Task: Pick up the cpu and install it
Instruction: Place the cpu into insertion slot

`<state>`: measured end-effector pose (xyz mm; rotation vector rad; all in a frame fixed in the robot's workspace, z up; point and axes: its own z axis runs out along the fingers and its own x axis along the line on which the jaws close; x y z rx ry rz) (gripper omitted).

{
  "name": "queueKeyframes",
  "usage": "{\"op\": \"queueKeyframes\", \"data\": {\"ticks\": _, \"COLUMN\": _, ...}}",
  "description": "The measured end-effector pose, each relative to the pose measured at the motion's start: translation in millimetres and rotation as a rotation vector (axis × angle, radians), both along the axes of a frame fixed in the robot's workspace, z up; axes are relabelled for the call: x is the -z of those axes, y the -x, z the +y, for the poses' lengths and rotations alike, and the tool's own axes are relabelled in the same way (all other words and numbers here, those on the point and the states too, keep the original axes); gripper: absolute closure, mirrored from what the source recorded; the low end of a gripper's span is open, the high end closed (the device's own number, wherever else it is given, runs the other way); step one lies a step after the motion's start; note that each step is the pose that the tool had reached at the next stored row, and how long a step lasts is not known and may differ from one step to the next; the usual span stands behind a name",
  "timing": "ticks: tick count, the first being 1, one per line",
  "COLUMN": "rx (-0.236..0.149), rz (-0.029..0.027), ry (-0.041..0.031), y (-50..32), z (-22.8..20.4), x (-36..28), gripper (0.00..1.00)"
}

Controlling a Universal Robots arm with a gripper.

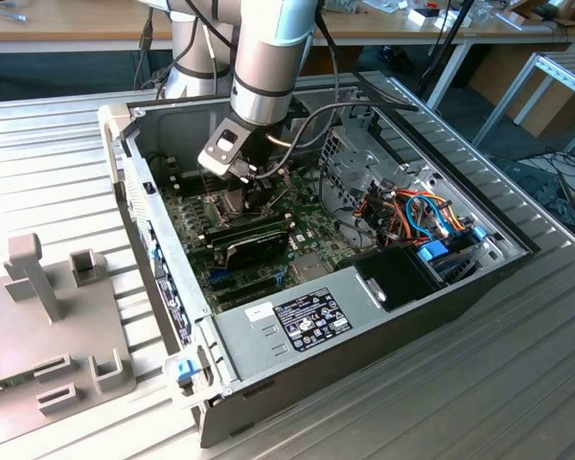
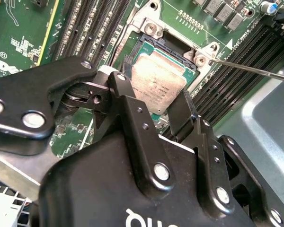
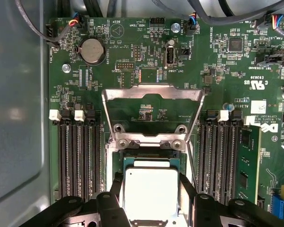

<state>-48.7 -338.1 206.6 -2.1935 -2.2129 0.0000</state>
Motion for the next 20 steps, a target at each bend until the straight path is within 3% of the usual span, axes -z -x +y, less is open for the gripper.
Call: {"op": "queueKeyframes", "data": {"ticks": 20, "rx": 0.000, "rz": 0.0001, "ry": -0.0017, "y": -0.9, "z": 0.0, "x": 5.7, "gripper": 0.45}}
